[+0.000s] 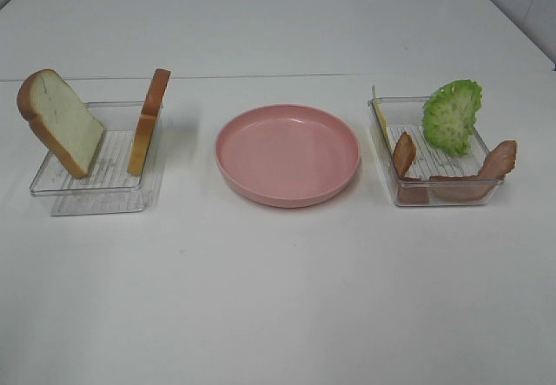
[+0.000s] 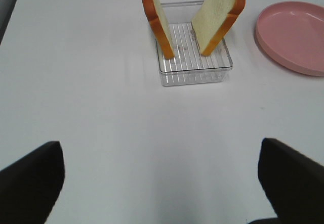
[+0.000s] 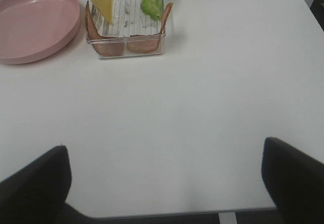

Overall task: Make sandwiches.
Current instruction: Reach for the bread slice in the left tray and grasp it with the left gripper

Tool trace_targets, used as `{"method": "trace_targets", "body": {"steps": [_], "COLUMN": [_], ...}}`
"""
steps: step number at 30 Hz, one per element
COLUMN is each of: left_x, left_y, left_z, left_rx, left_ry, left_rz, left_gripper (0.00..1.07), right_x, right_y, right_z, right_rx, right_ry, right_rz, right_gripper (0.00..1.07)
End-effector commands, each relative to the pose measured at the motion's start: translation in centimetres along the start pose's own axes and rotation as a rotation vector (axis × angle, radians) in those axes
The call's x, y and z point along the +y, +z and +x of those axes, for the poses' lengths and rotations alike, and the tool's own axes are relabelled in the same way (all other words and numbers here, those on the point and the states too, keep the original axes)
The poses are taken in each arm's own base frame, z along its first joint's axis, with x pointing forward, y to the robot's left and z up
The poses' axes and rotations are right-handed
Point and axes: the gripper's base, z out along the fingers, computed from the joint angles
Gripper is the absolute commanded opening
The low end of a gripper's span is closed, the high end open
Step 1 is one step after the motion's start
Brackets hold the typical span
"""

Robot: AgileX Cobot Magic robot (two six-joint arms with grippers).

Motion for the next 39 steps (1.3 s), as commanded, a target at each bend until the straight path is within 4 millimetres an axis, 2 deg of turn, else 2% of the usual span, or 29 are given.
{"method": "trace_targets", "body": {"steps": [1, 2, 3, 5, 8, 9, 10, 11, 13, 16, 18, 20, 21, 24, 26, 27, 29, 30, 31, 32, 34, 35, 37, 39], "left_x": [-0.3, -0.5, -0.5, -0.7, -0.7, -0.7, -0.7, -0.7, -0.4, -0.4, -0.1, 0.0, 0.2, 0.3, 0.8, 0.8, 2.0, 2.0, 3.1, 3.1, 4.4, 4.4, 5.2, 5.3], "left_y": [3.0, 4.5, 4.5, 7.2, 8.2, 10.2, 10.8, 10.8, 13.9, 14.7, 17.1, 17.6, 19.1, 19.9, 22.9, 22.9, 25.0, 25.0, 26.5, 26.5, 28.2, 28.2, 30.0, 30.6], "left_z": [-4.7, -7.0, -7.0, -9.9, -10.8, -12.4, -13.2, -13.2, -15.9, -16.2, -17.8, -18.0, -18.2, -18.2, -17.8, -17.8, -17.0, -17.0, -16.4, -16.4, -15.7, -15.7, -15.1, -14.9], "left_rx": [0.149, 0.215, 0.215, 0.301, 0.321, 0.353, 0.349, 0.349, 0.364, 0.378, 0.433, 0.452, 0.475, 0.487, 0.54, 0.54, 0.588, 0.588, 0.611, 0.611, 0.615, 0.615, 0.607, 0.605], "left_ry": [-0.041, -0.034, -0.034, -0.05, -0.056, -0.065, -0.065, -0.065, -0.055, -0.052, -0.059, -0.063, -0.062, -0.062, -0.073, -0.073, -0.121, -0.121, -0.15, -0.15, -0.173, -0.173, -0.195, -0.191], "left_rz": [0.034, 0.055, 0.055, 0.075, 0.079, 0.084, 0.084, 0.084, 0.067, 0.062, 0.056, 0.054, 0.05, 0.047, 0.032, 0.032, 0.033, 0.033, 0.038, 0.038, 0.046, 0.046, 0.041, 0.04], "left_gripper": [0.96, 0.96, 0.96, 0.96, 0.96, 0.95, 0.95, 0.95, 0.95, 0.95, 0.95, 0.95, 0.95, 0.95, 0.95, 0.95, 0.95, 0.95, 0.95, 0.95, 0.94, 0.94, 0.94, 0.94], "right_x": [0.0, 0.0, 0.0, 0.0, 0.0, 0.0, 0.0, 0.0, 0.0, 0.0, 0.0, 0.0, 0.0, 0.0, 0.0, 0.0, 0.0, 0.0, 0.0, 0.0, 0.0, 0.0, 0.0, 0.0], "right_y": [0.1, 0.1, 0.1, 0.1, 0.1, 0.1, 0.1, 0.1, 0.1, 0.1, 0.1, 0.1, 0.1, 0.1, 0.1, 0.1, 0.1, 0.1, 0.1, 0.1, 0.1, 0.1, 0.1, 0.1], "right_z": [0.0, 0.0, 0.0, 0.0, 0.0, 0.0, 0.0, 0.0, 0.0, 0.0, 0.0, 0.0, 0.0, 0.0, 0.0, 0.0, 0.0, 0.0, 0.0, 0.0, 0.0, 0.0, 0.0, 0.0], "right_rx": [-0.003, -0.003, -0.003, -0.003, -0.003, -0.003, -0.003, -0.003, -0.003, -0.003, -0.003, -0.003, -0.003, -0.003, -0.003, -0.003, -0.003, -0.003, -0.003, -0.003, -0.003, -0.003, -0.003, -0.003], "right_ry": [-0.006, -0.006, -0.006, -0.006, -0.006, -0.006, -0.006, -0.006, -0.006, -0.006, -0.006, -0.006, -0.006, -0.006, -0.006, -0.006, -0.006, -0.006, -0.006, -0.006, -0.006, -0.006, -0.006, -0.006], "right_rz": [0.009, 0.009, 0.009, 0.009, 0.009, 0.009, 0.009, 0.009, 0.009, 0.009, 0.009, 0.009, 0.009, 0.009, 0.009, 0.009, 0.009, 0.009, 0.009, 0.009, 0.009, 0.009, 0.009, 0.009], "right_gripper": [0.98, 0.98, 0.98, 0.98, 0.98, 0.98, 0.98, 0.98, 0.98, 0.98, 0.98, 0.98, 0.98, 0.98, 0.98, 0.98, 0.98, 0.98, 0.98, 0.98, 0.98, 0.98, 0.98, 0.98]}}
